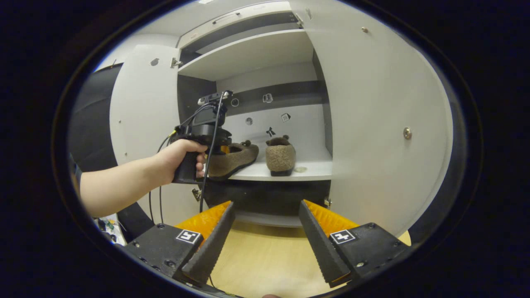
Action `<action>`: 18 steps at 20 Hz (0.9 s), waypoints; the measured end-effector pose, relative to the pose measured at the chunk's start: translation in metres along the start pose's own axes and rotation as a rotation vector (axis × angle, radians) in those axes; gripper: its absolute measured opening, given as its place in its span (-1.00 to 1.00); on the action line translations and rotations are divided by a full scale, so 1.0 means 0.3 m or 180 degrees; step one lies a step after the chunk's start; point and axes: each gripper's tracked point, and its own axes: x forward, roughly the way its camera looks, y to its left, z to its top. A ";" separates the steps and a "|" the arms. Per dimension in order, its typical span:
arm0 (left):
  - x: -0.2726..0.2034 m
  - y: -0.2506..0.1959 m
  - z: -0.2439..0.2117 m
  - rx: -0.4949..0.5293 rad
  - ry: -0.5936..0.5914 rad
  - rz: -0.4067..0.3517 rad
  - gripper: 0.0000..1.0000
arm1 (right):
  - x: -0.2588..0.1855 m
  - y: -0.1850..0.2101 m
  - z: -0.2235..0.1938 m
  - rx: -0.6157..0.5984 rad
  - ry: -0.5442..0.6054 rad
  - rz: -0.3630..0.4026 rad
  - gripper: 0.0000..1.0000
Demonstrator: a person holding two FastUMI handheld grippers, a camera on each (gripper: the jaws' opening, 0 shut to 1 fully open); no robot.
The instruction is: Grab one shoe with the right hand and put it into the shoe cabinet, grab the other shoe with the left hand and put it into the shoe cabinet; then close the right door with the right hand and the left door with the left hand.
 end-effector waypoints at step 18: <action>-0.771 -0.027 0.112 0.0391 -0.1967 -0.0395 0.84 | -0.111 0.025 0.084 -0.0198 -0.0304 -0.0040 0.96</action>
